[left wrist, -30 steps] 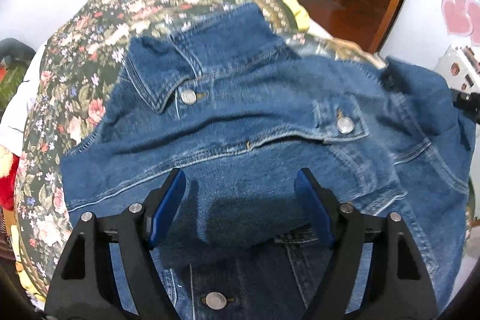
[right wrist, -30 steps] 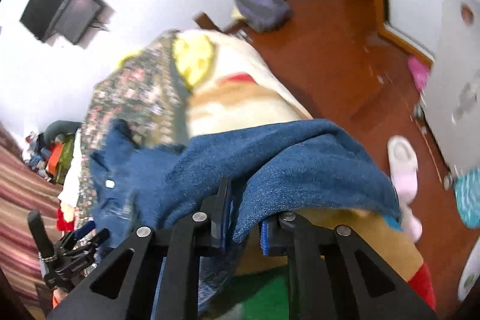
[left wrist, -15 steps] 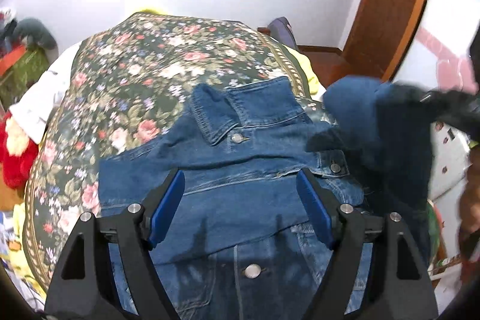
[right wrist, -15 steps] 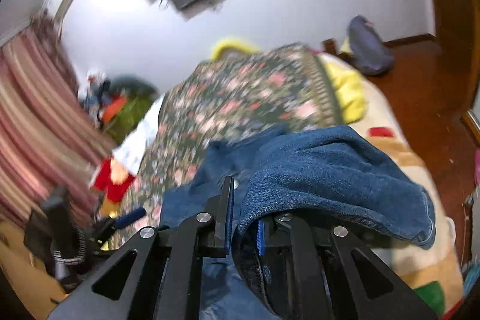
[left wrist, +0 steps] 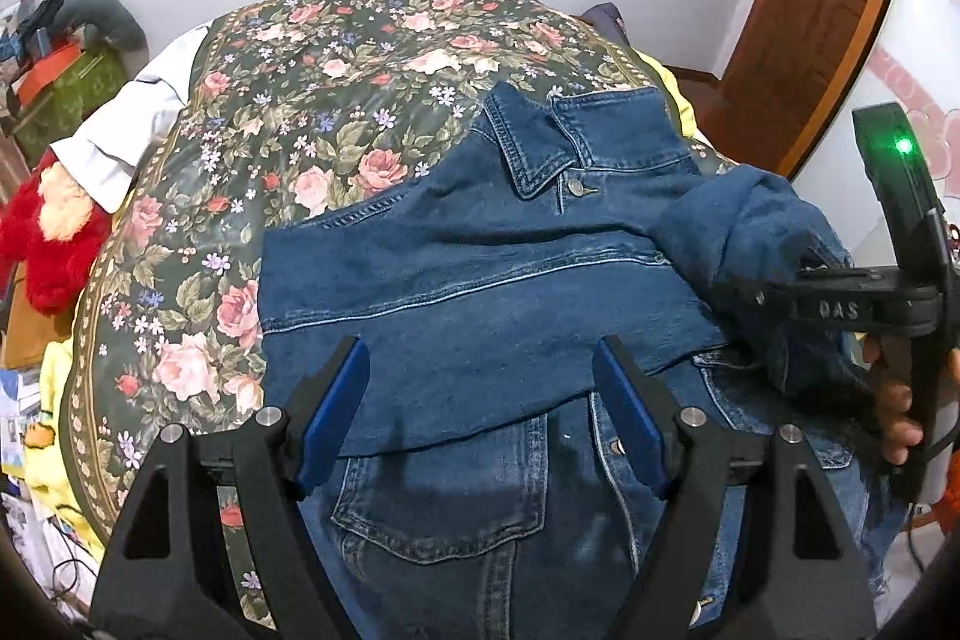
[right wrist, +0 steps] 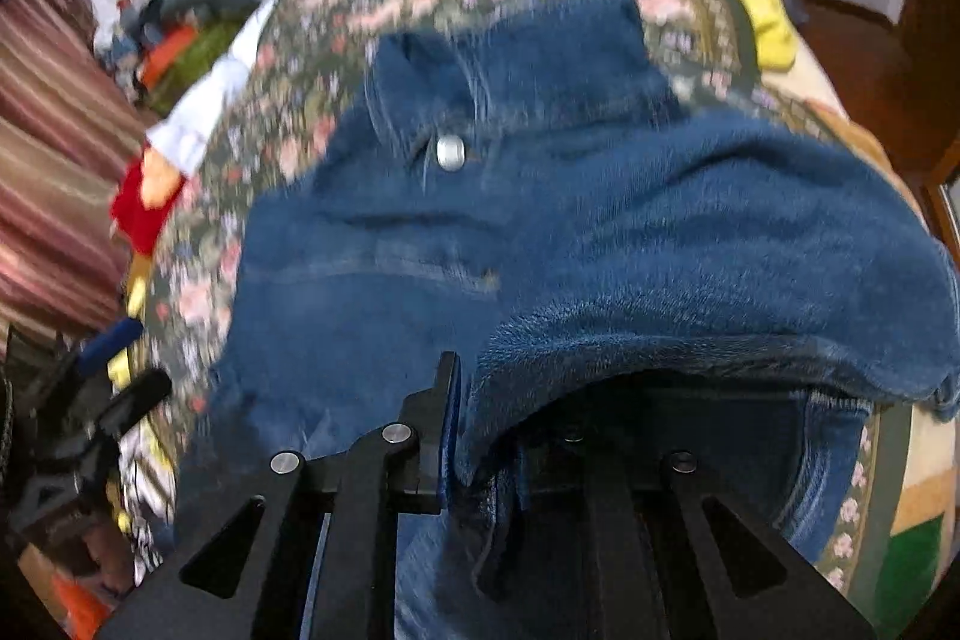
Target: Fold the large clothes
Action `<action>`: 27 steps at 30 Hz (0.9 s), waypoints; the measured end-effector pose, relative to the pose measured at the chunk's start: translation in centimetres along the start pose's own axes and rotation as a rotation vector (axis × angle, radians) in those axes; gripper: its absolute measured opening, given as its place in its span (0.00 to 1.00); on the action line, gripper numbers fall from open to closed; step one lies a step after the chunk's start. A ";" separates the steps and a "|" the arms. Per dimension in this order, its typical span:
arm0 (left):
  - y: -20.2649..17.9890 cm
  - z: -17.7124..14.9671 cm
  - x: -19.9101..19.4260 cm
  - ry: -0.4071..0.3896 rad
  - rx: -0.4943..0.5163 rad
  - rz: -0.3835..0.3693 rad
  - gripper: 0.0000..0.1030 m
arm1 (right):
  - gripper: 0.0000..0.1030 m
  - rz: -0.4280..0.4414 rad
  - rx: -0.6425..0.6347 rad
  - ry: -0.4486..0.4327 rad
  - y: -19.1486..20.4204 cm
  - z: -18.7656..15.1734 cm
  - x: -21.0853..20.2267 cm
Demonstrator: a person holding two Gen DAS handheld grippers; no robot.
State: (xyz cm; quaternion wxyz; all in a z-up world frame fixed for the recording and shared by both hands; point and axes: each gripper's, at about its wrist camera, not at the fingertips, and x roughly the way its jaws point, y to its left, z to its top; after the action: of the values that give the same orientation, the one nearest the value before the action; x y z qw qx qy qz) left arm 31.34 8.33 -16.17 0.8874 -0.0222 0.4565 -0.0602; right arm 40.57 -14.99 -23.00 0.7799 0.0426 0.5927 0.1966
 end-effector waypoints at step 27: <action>-17.1 4.0 8.7 0.204 0.285 -0.109 0.75 | 0.11 0.029 -0.015 -0.148 -7.7 -6.8 -10.7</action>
State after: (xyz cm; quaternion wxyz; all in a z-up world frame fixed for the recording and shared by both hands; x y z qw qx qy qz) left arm 38.16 -9.76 -19.23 0.8261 0.0851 0.5290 -0.1744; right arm 33.80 -27.01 -17.58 0.8189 0.0596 0.5314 0.2086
